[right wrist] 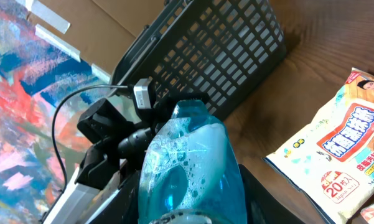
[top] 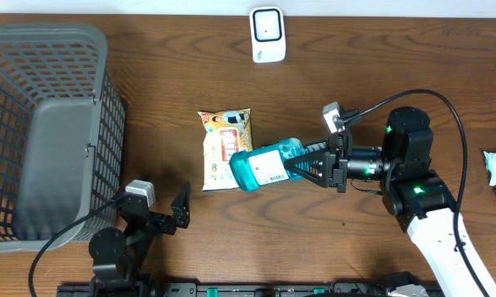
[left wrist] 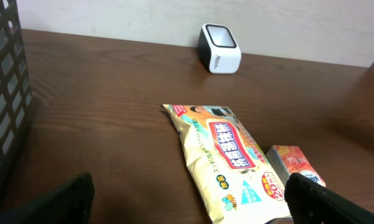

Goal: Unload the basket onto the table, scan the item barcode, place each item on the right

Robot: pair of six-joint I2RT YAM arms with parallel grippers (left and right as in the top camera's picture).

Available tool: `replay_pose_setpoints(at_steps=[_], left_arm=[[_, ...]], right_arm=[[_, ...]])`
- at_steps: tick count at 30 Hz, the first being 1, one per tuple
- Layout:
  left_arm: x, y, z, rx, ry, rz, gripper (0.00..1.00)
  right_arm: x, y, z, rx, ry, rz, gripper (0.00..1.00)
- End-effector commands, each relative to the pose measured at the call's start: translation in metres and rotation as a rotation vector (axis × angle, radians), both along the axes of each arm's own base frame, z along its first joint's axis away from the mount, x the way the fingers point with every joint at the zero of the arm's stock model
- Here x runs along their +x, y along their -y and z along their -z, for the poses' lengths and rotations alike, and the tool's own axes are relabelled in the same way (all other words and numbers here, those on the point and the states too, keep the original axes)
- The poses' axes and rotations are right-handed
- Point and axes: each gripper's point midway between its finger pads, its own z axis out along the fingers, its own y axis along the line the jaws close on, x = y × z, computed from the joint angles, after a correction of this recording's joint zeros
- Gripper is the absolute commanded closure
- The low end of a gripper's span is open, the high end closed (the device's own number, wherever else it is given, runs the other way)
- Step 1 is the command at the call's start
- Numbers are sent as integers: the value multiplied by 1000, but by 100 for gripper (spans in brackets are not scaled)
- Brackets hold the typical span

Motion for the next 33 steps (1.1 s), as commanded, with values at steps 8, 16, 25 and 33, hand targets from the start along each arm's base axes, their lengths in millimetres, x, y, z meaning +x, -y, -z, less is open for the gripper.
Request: replay_pose_setpoints(at_steps=[8, 16, 25, 33], left_arm=[[0, -1, 12, -6, -33, -8, 2], [0, -1, 12, -6, -33, -8, 2], [0, -1, 12, -6, -33, -8, 2], [0, -1, 12, -6, -32, -8, 2]], right_arm=[[42, 27, 47, -278, 88, 278, 96], [70, 74, 90, -596, 106, 526, 98], [92, 102, 161, -832, -29, 598, 98], [97, 94, 188, -916, -98, 544, 95]])
